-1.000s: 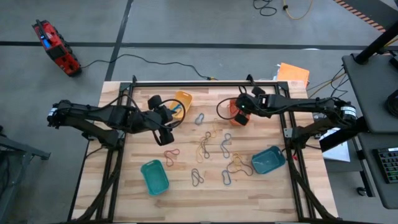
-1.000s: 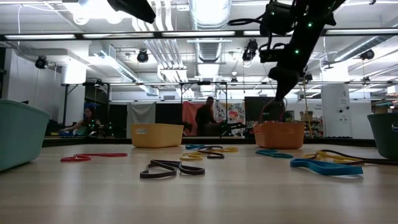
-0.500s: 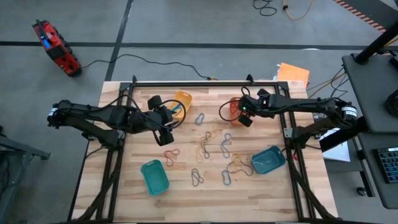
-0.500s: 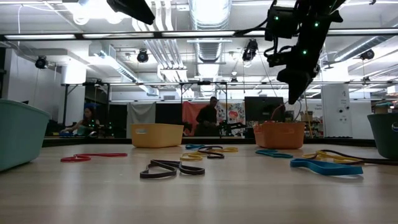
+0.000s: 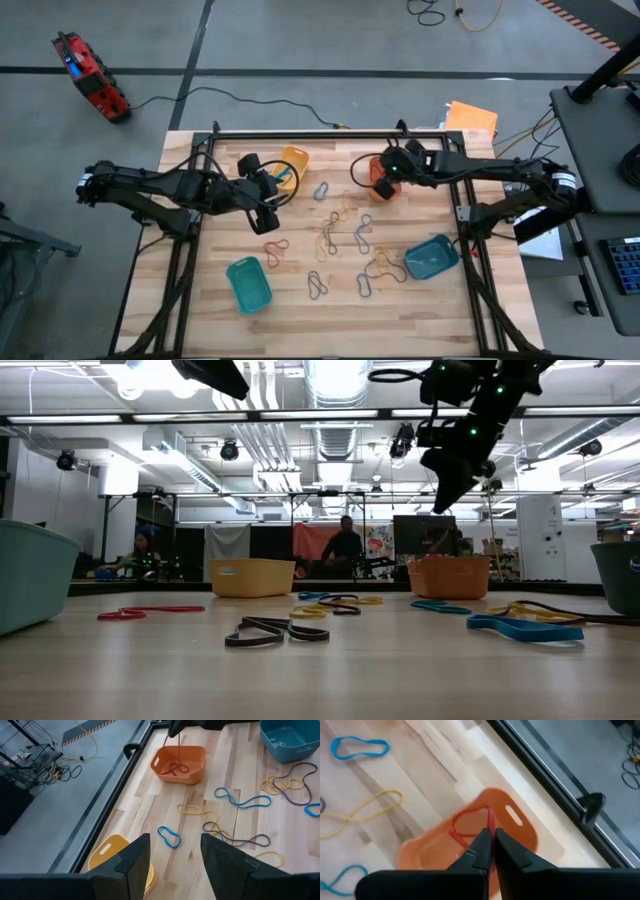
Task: Sort rubber bands into baskets
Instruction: Put the red rubber band into the orange bin
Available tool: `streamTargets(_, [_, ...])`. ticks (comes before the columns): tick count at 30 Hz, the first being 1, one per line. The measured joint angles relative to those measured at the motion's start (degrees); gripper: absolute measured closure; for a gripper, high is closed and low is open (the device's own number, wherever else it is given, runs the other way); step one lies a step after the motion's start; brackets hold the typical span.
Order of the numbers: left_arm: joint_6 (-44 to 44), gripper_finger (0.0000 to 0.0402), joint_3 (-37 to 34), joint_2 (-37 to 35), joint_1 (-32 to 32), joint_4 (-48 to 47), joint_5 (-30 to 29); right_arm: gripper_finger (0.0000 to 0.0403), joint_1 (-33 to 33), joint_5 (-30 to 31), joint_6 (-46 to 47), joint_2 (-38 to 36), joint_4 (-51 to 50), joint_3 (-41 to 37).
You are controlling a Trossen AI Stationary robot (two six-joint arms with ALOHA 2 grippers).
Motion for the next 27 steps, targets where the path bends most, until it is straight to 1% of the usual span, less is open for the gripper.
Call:
streamTargets(5, [-0.01,0.0242,0.0,0.0,-0.02,0.0,0.0,0.0394,0.0,0.0,0.14,2.11,2.29,0.0])
streamTargets(11, [0.0,0.0242,-0.12,0.02,-0.02,0.0,0.0,0.0394,0.0,-0.03,3.91,5.63,2.83,0.0])
streamTargets(17, [-0.33,0.0242,-0.93,0.02,-0.02,0.01,0.0,0.0394,-0.02,-2.5,5.11,8.73,2.72,-0.02])
streamTargets(27, [-1.31,0.0242,-3.51,0.02,-0.02,1.54,0.02,0.0394,-0.02,-2.54,5.05,8.11,2.85,0.0])
